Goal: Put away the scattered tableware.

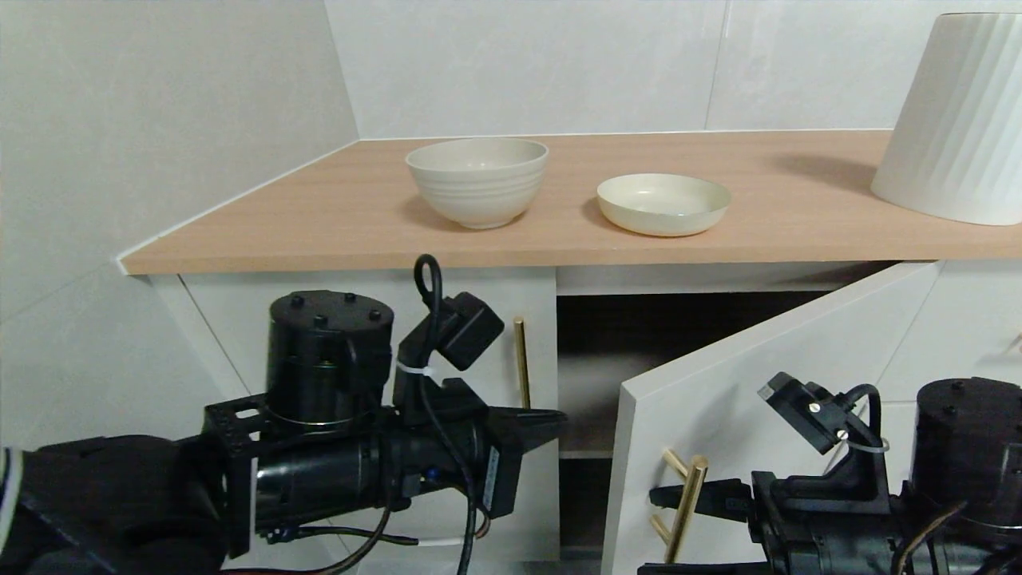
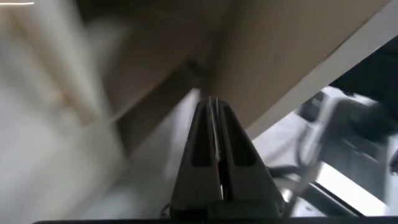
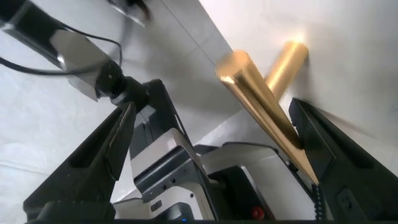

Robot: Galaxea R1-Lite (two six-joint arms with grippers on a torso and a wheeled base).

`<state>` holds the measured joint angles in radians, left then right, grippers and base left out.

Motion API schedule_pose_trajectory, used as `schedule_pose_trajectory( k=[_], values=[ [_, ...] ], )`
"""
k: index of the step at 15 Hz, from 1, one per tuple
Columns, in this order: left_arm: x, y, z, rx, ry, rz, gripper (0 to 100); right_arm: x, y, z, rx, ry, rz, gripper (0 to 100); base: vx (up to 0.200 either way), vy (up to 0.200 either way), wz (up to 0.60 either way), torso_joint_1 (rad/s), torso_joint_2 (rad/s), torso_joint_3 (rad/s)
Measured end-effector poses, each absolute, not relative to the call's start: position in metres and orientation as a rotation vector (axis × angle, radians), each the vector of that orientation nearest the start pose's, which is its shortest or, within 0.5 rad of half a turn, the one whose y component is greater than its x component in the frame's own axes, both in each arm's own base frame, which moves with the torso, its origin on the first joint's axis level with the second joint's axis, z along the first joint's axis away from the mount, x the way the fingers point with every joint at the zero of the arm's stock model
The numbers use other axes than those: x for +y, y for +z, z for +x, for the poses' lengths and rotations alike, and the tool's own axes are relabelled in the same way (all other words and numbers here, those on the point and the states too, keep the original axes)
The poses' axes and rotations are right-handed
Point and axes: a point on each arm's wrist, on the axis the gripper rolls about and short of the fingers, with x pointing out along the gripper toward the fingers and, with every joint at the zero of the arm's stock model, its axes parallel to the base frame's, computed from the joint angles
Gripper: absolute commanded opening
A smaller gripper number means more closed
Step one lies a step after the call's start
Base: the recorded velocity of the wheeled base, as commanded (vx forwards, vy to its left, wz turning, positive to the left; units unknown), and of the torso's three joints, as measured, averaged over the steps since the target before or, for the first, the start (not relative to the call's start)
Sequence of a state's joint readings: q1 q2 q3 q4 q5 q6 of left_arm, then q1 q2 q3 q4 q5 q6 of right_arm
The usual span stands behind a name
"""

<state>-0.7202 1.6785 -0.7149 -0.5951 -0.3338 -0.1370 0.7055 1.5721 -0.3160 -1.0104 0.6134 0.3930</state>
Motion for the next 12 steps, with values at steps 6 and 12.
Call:
schedule_pose_trajectory(
  k=[6,12],
  values=[
    [-0.233,0.130,0.236,0.433,-1.053,-0.076,0,0.149,0.139,0.162,0.482,1.228,0.323,100,0.000,0.000,0.00,0.000,0.00,0.000],
    [-0.248,0.122,0.239,0.466,-1.070,-0.106,0,0.147,0.139,0.164,0.479,1.216,0.326,100,0.000,0.000,0.00,0.000,0.00,0.000]
  ],
)
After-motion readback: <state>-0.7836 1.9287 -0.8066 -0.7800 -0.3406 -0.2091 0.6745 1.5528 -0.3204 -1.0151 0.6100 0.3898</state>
